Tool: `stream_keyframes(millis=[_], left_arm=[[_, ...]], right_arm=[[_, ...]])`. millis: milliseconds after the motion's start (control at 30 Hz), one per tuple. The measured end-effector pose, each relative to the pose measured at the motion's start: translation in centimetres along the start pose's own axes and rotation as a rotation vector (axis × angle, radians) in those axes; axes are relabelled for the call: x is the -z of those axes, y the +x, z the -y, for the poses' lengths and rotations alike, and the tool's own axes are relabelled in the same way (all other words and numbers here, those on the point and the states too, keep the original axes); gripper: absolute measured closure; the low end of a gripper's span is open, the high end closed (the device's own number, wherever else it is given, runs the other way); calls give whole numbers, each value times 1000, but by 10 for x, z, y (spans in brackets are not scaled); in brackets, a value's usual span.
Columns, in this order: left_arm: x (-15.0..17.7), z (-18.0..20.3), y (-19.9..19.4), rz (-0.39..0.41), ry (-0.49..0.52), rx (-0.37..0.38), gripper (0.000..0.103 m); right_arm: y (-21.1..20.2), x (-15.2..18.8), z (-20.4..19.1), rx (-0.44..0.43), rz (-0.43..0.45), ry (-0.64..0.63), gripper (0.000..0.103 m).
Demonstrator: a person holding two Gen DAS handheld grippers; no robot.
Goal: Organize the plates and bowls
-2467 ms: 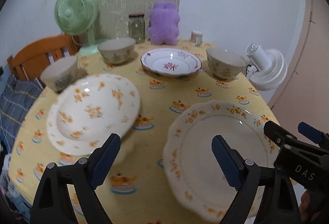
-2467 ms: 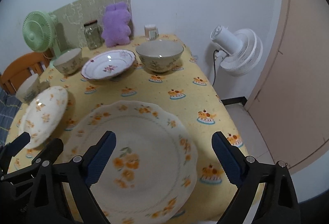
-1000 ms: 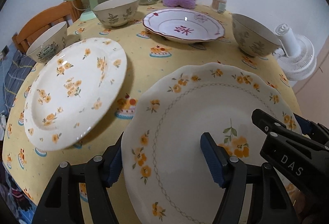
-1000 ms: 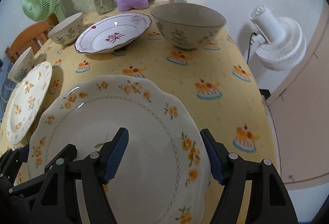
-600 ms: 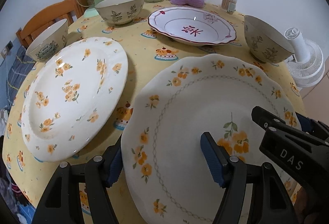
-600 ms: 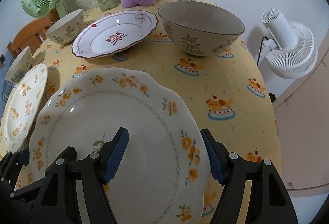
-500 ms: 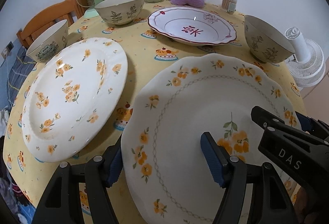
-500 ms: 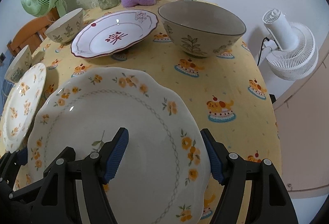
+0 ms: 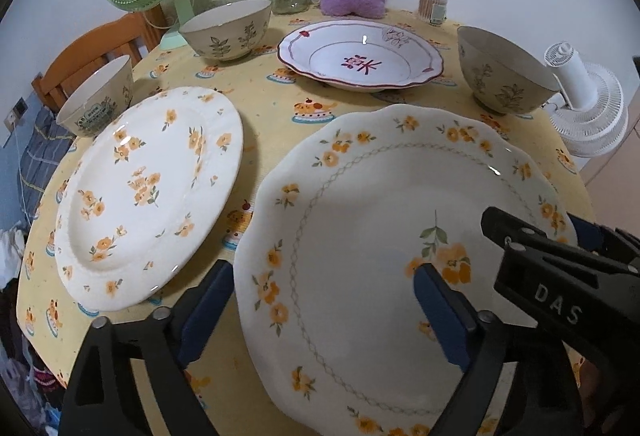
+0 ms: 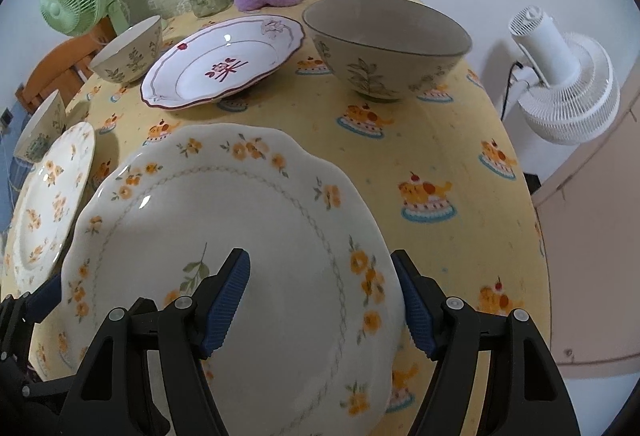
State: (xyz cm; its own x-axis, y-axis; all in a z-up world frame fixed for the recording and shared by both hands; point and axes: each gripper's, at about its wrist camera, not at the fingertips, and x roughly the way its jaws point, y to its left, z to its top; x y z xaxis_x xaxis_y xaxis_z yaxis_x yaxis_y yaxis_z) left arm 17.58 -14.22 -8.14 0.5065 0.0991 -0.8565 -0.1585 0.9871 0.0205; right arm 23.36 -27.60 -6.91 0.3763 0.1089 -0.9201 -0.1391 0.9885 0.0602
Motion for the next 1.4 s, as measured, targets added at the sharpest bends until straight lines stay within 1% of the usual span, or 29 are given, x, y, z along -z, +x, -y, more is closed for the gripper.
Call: stream_keyframes(millis=[67, 100, 133, 200, 300, 467, 567, 800, 900, 1133, 1200, 1400], left_arm=[[0, -1, -3, 4, 3, 7, 8], [1, -2, -6, 6, 5, 11, 8], [1, -4, -8, 9, 5, 16, 7], [2, -7, -12, 15, 8, 27, 4], [3, -13, -19, 26, 15, 45, 3], [0, -28, -27, 41, 44, 81, 2], [-5, -41, -32, 58, 68, 99, 2], [-16, -85, -37, 73, 103, 129, 3], [-20, -105, -36, 68, 112, 132, 3], [-29, -147, -32, 68, 105, 130, 3], [-32, -161, -29, 65, 100, 121, 3], [-42, -188, -19, 56, 75, 111, 3]], right_arm=[[-6, 4, 1, -5, 6, 16, 28], [-10, 6, 1, -3, 9, 19, 26], [-13, 8, 1, 0, 12, 20, 22], [-22, 11, 0, 14, 31, 24, 19], [-34, 15, -4, 37, 56, 26, 16], [-50, 20, -15, 57, 84, 46, 16], [-62, 22, -26, 52, 109, 66, 16], [-74, 21, -71, 85, 140, 100, 16], [-75, 18, -91, 97, 136, 106, 16], [-72, 11, -139, 89, 140, 112, 16], [-69, 8, -153, 75, 136, 108, 16], [-55, -5, -182, 51, 121, 103, 16]])
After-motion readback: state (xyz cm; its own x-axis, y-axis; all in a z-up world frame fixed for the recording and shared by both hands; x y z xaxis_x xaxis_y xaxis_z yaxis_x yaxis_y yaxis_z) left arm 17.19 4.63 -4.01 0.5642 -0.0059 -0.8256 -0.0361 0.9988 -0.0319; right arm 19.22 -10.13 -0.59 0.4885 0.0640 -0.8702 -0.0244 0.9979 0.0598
